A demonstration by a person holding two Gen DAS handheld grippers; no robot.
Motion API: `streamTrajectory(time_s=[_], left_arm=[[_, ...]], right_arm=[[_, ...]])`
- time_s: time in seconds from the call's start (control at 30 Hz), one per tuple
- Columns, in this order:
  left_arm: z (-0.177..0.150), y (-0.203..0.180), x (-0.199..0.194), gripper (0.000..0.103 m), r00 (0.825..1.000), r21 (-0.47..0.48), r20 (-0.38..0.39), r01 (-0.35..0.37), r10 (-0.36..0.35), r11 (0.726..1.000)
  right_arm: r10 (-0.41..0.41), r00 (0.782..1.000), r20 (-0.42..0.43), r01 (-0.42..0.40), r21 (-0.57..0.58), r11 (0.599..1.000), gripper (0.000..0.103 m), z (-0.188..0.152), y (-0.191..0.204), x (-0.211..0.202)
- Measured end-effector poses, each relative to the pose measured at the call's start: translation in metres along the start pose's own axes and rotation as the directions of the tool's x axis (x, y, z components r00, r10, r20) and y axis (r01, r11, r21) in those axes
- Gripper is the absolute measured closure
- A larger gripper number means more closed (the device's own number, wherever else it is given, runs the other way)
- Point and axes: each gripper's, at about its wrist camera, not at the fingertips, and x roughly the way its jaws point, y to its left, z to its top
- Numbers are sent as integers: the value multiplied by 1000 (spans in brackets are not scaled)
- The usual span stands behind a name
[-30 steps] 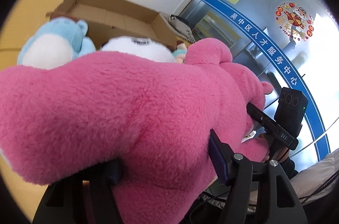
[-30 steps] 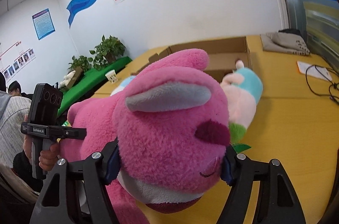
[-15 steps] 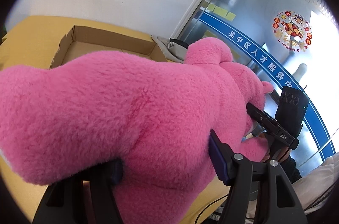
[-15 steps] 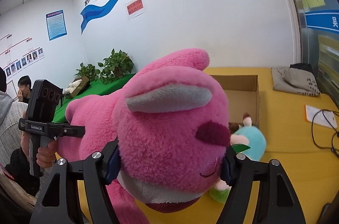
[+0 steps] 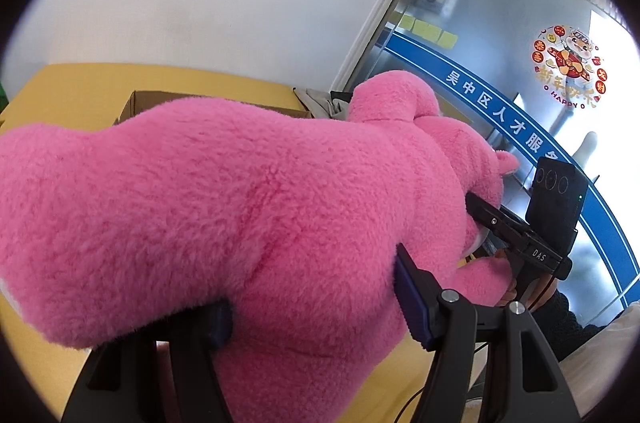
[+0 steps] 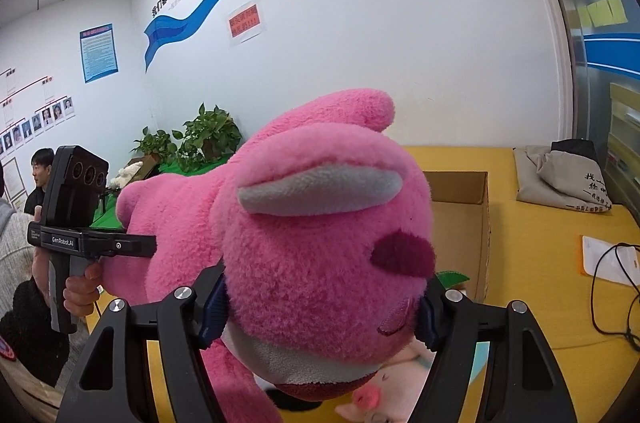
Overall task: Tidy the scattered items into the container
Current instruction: 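Lift the pink plush bear with both grippers and carry it over the box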
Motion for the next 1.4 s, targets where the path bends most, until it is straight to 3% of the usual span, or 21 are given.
streamTrajectory(time_s=[0.47,0.77,0.93,1.17,1.4], left_arm=[[95,52,76,38,1000,21,-3,-1,1,1000],[130,97,158,38,998,-5,-60,34,-34,999],[133,124,213,38,990,-48,-129,44,-50,998],[121,155,262,38,975,-103,-223,1,-24,995],[99,170,295,37,939,-126,-345,-48,1,991]], right_arm=[[3,1000,23,-3,-14,1000,26,75,-65,94],[-29,1000,-1,29,29,999,27,91,-122,163],[-74,995,-63,78,68,995,27,86,-157,203],[-87,979,-184,118,164,979,27,61,-201,256],[-118,929,-350,226,285,931,27,35,-216,282]])
